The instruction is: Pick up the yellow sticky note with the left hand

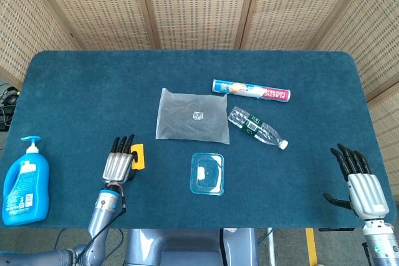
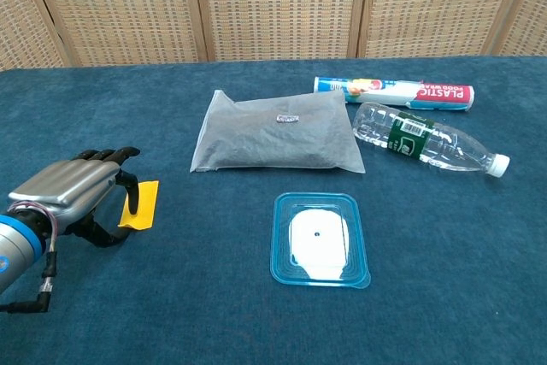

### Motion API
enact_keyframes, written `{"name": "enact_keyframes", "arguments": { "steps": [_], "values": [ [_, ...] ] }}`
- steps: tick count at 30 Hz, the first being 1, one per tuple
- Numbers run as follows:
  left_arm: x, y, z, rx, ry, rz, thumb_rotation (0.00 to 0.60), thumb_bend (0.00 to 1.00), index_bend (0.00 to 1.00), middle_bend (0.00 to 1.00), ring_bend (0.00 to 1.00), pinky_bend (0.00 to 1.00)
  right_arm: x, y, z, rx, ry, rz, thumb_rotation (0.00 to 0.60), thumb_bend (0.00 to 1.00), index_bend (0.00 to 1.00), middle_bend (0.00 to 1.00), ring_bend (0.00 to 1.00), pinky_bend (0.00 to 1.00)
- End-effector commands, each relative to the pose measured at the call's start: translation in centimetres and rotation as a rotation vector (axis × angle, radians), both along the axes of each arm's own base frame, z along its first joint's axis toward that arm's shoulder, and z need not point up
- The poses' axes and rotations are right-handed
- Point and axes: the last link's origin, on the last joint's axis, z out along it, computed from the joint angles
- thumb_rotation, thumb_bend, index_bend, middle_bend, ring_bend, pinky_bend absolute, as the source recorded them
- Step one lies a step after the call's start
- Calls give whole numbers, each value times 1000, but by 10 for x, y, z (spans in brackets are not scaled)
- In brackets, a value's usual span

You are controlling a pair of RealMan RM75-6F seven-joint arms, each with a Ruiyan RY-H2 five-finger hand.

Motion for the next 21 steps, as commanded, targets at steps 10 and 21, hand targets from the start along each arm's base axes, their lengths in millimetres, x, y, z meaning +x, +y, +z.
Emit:
{"name": "enact_keyframes", "arguments": {
  "steps": [10, 21],
  "values": [
    [1, 0, -1, -7, -7, -2, 600, 410, 625, 0, 0, 0, 0, 0, 0, 0, 1, 1, 600, 0, 0, 0, 0, 0],
    [0, 1, 0, -9, -16, 4, 600, 423, 662, 0, 0, 0, 0, 0, 0, 0, 1, 0, 600, 0, 0, 0, 0, 0]
  ]
}}
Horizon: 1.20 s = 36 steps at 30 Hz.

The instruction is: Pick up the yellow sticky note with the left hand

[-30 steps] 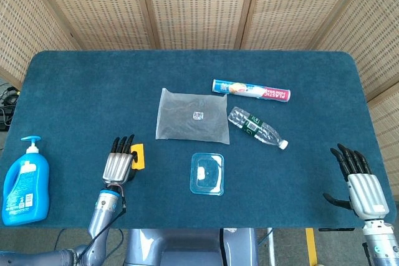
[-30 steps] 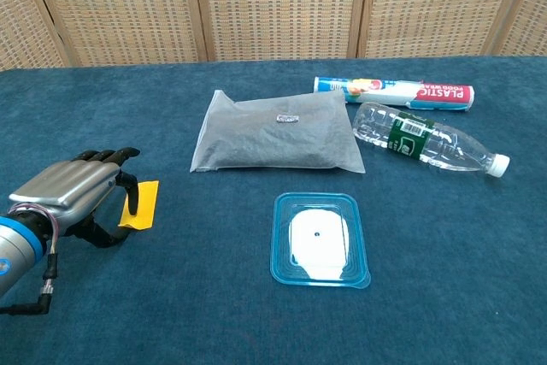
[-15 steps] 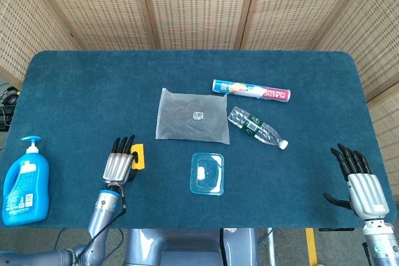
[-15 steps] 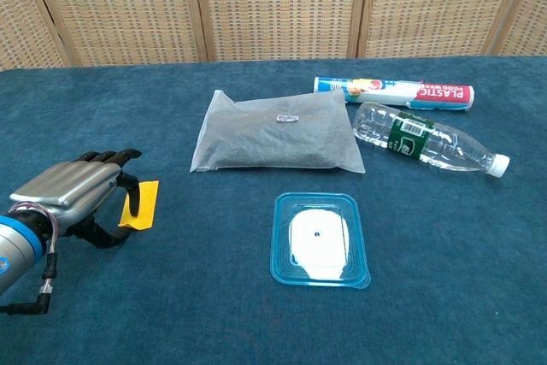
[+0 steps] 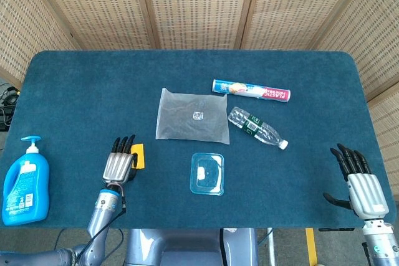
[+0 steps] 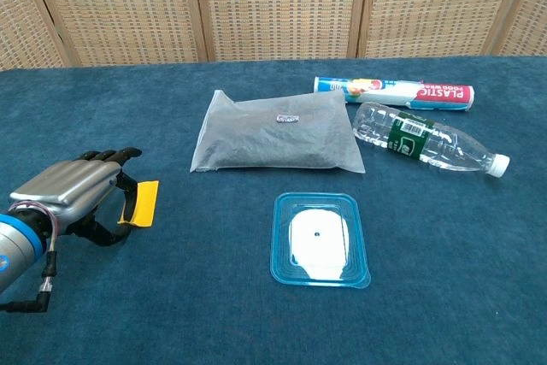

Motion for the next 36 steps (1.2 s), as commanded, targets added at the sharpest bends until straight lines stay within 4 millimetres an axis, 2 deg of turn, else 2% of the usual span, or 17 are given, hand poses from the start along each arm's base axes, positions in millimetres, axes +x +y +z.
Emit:
{"name": "enact_keyframes", "arguments": {
  "steps": [1, 9, 18, 32, 36],
  "values": [
    [0, 0, -1, -1, 1, 2, 600, 423, 660, 0, 0, 0, 0, 0, 0, 0, 1, -1, 600, 0, 0, 0, 0, 0],
    [0, 8, 3, 15, -6, 4, 600, 516, 628, 0, 0, 0, 0, 0, 0, 3, 3, -1, 600, 0, 0, 0, 0, 0],
    [8, 32, 14, 44, -4, -10, 600, 570, 638, 0, 0, 0, -2, -2, -3, 11, 9, -10, 600, 0, 0, 0, 0, 0],
    [17, 80, 31, 93, -82, 111, 600, 570, 639, 0, 0, 0, -4, -5, -6, 23, 18, -18, 600, 0, 0, 0, 0, 0],
    [20, 90, 45, 131, -115, 126, 600, 570, 639, 0, 0, 0, -4, -6, -6, 19, 16, -20, 600, 0, 0, 0, 0, 0]
  ]
}}
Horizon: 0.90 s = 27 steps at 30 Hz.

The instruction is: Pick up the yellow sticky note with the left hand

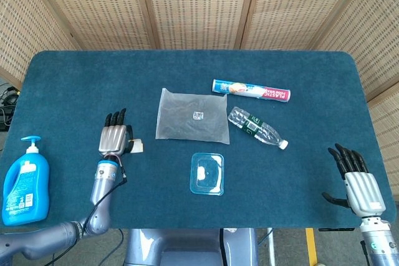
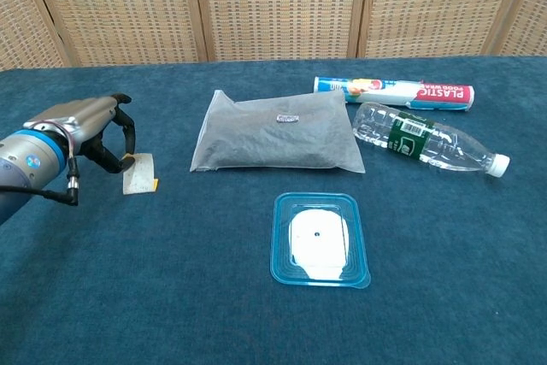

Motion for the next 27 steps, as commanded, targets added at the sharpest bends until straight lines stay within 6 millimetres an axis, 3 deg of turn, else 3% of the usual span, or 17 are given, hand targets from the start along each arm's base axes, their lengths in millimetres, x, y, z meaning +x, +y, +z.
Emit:
{"name": "enact_keyframes", "arguments": {
  "steps": [1, 7, 12, 19, 27],
  "values": [
    [3, 10, 14, 34, -15, 3, 600, 571, 639, 0, 0, 0, 0, 0, 0, -1, -2, -1, 600, 0, 0, 0, 0, 0],
    [10, 24, 60, 141, -50, -4, 600, 571, 639, 0, 0, 0, 1, 0, 1, -3, -4, 5, 600, 0, 0, 0, 0, 0],
    [18, 16, 90, 164, -203, 24, 600, 569, 637, 0, 0, 0, 2, 2, 3, -7, -8, 9, 600, 0, 0, 0, 0, 0],
    [29, -28, 102, 18, -504, 97, 600, 568, 639, 0, 0, 0, 2, 3, 3, -9, -4, 13, 600, 0, 0, 0, 0, 0],
    [37, -81, 94, -222, -815, 212, 600, 569, 641, 0, 0, 0, 5, 4, 0, -6, 7, 21, 600, 0, 0, 0, 0, 0]
  ]
}}
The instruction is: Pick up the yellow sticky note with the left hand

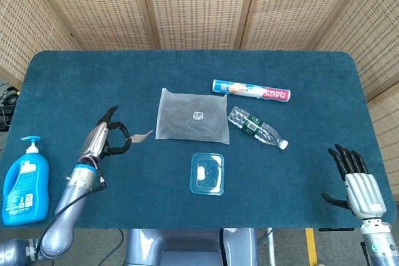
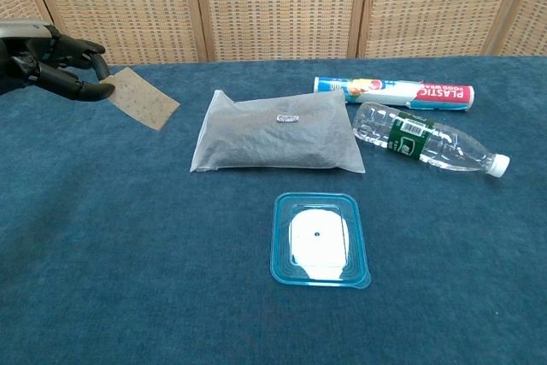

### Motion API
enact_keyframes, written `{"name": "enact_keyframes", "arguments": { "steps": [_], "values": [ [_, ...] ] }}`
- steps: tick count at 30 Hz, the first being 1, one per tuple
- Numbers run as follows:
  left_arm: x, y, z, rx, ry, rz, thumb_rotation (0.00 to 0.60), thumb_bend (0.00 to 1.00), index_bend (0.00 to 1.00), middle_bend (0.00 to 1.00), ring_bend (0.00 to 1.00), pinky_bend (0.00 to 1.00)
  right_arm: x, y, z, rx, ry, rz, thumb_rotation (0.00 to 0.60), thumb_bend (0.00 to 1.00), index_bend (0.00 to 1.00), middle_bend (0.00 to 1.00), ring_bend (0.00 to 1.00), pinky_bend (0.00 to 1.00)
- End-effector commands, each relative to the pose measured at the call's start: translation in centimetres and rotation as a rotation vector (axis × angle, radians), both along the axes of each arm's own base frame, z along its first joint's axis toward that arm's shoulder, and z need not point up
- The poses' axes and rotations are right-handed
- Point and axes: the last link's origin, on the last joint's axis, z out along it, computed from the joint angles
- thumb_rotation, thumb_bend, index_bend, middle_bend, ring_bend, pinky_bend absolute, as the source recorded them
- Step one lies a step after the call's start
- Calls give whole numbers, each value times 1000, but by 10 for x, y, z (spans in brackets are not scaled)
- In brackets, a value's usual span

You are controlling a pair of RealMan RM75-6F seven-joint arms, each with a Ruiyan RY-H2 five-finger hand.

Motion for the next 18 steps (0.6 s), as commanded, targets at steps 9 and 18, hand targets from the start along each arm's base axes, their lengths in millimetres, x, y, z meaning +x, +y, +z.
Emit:
{"name": "enact_keyframes", "arguments": {
  "steps": [9, 18],
  "values": [
    [14, -77, -13, -325, -365, 34, 600, 569, 649, 0, 0, 0, 2, 0, -3, 7, 7, 1, 600, 0, 0, 0, 0, 0],
    [23, -105, -11, -444, -455, -10, 600, 569, 647, 0, 0, 0, 1, 1, -3, 7, 14, -3, 600, 0, 0, 0, 0, 0]
  ]
}}
